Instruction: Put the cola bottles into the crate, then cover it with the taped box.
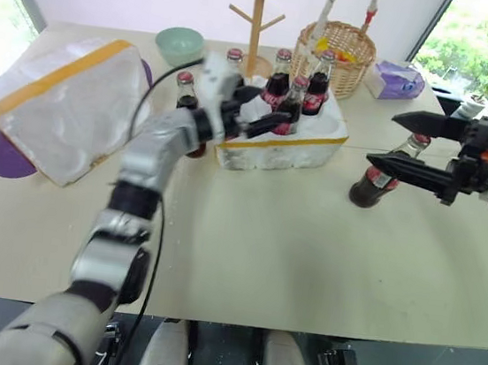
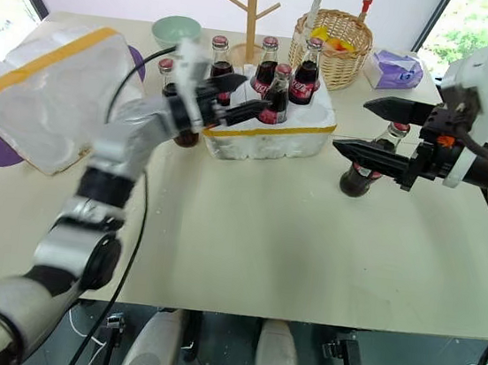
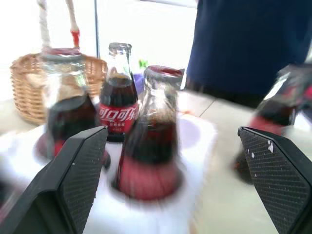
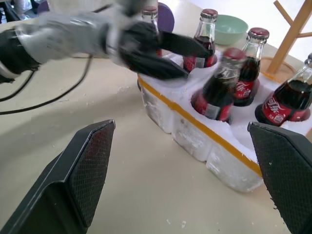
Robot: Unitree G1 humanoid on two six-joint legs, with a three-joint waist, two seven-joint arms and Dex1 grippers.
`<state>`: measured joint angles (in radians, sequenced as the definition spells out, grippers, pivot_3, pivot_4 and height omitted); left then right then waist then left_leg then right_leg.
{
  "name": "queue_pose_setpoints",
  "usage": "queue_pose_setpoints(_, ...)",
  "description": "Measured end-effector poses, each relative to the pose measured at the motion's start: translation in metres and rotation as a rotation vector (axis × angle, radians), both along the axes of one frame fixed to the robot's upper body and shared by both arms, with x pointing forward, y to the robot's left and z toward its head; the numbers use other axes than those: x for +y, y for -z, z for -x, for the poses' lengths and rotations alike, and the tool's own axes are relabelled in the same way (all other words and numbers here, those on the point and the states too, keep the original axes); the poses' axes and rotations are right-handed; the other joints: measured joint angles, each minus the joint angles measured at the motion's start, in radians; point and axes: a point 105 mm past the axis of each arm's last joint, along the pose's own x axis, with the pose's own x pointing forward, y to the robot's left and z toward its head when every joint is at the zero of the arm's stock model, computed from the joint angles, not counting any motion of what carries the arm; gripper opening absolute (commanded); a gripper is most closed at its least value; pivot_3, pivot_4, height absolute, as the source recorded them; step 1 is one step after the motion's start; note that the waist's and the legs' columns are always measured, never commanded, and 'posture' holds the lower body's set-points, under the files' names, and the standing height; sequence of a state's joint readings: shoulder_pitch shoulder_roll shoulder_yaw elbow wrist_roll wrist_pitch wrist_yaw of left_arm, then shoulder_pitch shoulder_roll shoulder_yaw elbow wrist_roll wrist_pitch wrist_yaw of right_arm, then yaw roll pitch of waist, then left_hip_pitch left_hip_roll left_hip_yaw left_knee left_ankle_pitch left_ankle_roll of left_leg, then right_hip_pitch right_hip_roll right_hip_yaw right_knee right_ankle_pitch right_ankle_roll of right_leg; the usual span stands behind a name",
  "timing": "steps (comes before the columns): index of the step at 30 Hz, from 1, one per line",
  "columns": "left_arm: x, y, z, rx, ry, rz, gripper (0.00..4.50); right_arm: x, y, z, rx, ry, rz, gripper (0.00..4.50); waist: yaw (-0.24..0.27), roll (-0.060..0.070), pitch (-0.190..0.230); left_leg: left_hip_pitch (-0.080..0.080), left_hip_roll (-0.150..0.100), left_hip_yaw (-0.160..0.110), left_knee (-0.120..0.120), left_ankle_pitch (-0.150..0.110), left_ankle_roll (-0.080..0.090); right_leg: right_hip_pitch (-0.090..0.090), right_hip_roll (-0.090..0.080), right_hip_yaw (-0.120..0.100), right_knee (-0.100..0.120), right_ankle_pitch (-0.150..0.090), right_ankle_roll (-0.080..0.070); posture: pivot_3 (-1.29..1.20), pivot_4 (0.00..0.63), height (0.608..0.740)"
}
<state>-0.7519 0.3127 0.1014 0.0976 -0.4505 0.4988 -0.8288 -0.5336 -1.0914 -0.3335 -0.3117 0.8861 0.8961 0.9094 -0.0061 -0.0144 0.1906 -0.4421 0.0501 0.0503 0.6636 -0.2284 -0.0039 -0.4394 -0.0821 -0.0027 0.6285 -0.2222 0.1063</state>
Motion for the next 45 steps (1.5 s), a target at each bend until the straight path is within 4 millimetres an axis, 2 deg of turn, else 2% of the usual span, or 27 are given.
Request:
queue_pose_setpoints(2,0.029,0.007,0.018,0.021,-0.058,-0.029,4.46,-0.001,0.004,-0.001,0.011,0.004,-0.006,4.5,-0.002,0.0,0.0,0.001,0.0,0.0,0.001,0.0,-0.001,0.001,0.0,0.0,0.001,0.0,0.0,0.0,0.15,0.74)
queue_pose_setpoints(5,0.055,0.015,0.021,0.071,-0.183,-0.027,4.46,0.0,0.004,-0.002,0.005,0.001,-0.015,4.5,0.011,0.0,0.0,0.002,0.0,0.0,0.003,0.001,-0.001,0.004,0.0,0.0,-0.001,-0.002,-0.004,0.0,0.15,0.74)
queue_pose_setpoints(8,0.076,0.022,0.01,0.109,-0.332,-0.026,4.46,0.002,0.005,-0.003,0.004,-0.001,-0.023,4.5,0.021,0.0,0.0,0.004,-0.001,0.0,0.004,0.001,-0.001,0.008,0.0,0.0,-0.003,-0.002,-0.004,0.0,0.15,0.74)
queue_pose_setpoints(11,0.092,0.026,-0.014,0.132,-0.489,-0.015,4.46,0.005,0.005,-0.006,0.001,-0.007,-0.038,4.5,0.023,-0.001,0.0,0.004,-0.001,0.0,0.004,0.001,-0.001,0.008,0.0,0.0,-0.004,-0.002,-0.004,0.0,0.15,0.74)
queue_pose_setpoints(13,0.093,0.027,-0.023,0.131,-0.514,-0.019,4.46,0.005,0.005,-0.006,0.001,-0.003,-0.039,4.5,0.02,-0.001,0.0,0.004,-0.001,0.0,0.003,0.001,-0.001,0.008,0.0,0.0,-0.005,-0.001,-0.002,0.0,0.15,0.74)
queue_pose_setpoints(18,0.073,0.041,-0.04,0.136,-0.453,-0.082,4.46,0.006,0.004,-0.007,-0.006,0.003,-0.05,4.5,0.019,-0.001,0.0,0.004,-0.001,0.0,0.003,0.001,-0.001,0.008,0.0,0.0,-0.005,0.0,0.0,0.0,0.15,0.74)
queue_pose_setpoints(27,0.076,0.07,-0.06,0.175,-0.462,-0.167,4.46,0.007,0.001,-0.008,-0.012,0.006,-0.055,4.5,0.018,-0.001,0.0,0.003,-0.001,0.0,0.002,0.001,-0.001,0.007,0.0,0.0,-0.004,0.0,0.0,0.0,0.15,0.74)
queue_pose_setpoints(32,0.068,0.074,-0.068,0.153,-0.453,-0.161,4.46,0.007,0.001,-0.007,-0.01,0.001,-0.055,4.5,0.02,-0.001,0.0,0.003,-0.001,0.0,0.003,0.001,-0.001,0.007,0.0,0.0,-0.005,0.0,0.0,0.0,0.15,0.74)
queue_pose_setpoints(35,0.061,0.079,-0.069,0.152,-0.445,-0.141,3.67,0.008,0.003,-0.006,0.005,-0.013,-0.054,4.5,0.019,-0.001,0.0,0.003,-0.001,0.0,0.002,0.001,-0.001,0.007,0.0,0.0,-0.004,0.0,0.0,0.0,0.15,0.74)
queue_pose_setpoints(37,0.062,0.079,-0.069,0.147,-0.449,-0.136,2.81,0.012,0.006,0.001,0.045,-0.058,-0.06,4.5,0.018,-0.001,0.0,0.003,-0.001,0.0,0.002,0.001,-0.001,0.007,0.0,0.0,-0.004,0.0,0.0,0.0,0.15,0.74)
queue_pose_setpoints(41,0.068,0.079,-0.065,0.14,-0.445,-0.149,2.81,0.02,0.011,0.012,0.075,-0.123,-0.04,4.5,0.015,-0.001,0.0,0.003,-0.001,0.0,0.002,0.001,-0.001,0.006,0.0,0.0,-0.002,0.0,0.0,0.0,0.15,0.74)
queue_pose_setpoints(45,0.091,0.072,-0.05,0.182,-0.423,-0.143,2.81,0.021,0.01,0.014,0.063,-0.125,-0.032,4.5,0.009,-0.001,0.0,0.001,0.0,0.0,0.002,0.001,-0.001,0.002,0.0,0.0,0.0,0.0,0.0,0.0,0.15,0.74)
